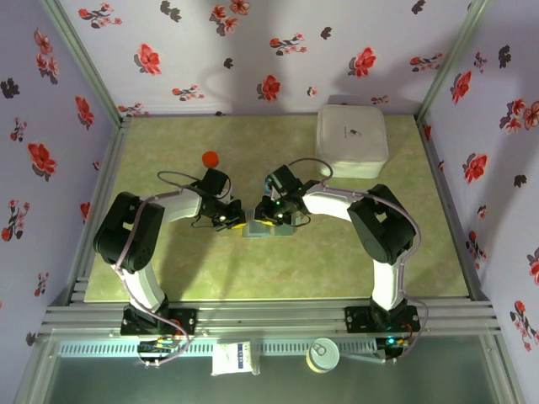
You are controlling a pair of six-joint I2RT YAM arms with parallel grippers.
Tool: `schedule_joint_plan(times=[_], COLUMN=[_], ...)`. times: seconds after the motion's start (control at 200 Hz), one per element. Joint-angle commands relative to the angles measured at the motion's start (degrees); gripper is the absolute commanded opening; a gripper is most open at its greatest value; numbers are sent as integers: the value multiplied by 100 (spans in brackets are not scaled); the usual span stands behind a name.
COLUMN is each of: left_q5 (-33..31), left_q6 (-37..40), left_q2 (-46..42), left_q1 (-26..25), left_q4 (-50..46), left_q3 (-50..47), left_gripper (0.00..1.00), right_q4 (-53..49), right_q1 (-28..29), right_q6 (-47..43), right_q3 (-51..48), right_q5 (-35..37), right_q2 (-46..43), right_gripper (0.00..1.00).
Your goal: Take the credit cards out of the card holder
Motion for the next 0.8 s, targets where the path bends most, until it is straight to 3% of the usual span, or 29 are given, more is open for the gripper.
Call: schedule_joint_plan(times=[0.0, 0.36, 0.795], left_q5=[-94, -98, -98], left_q6=[157, 188, 105], left_q2=[114, 130, -120], left_q1=[-39, -39, -31], left_q4=[-208, -251, -226], left_q3=[117, 144, 223], left_gripper=[0, 0, 0], right_q4=[-272, -500, -220], right_q1=[32, -17, -120], right_q6=[-202, -328, -228], right_q3=[-23, -125, -372], right_q5=[230, 517, 377], right_q2=[3, -209, -224], right_gripper=[26, 24, 22])
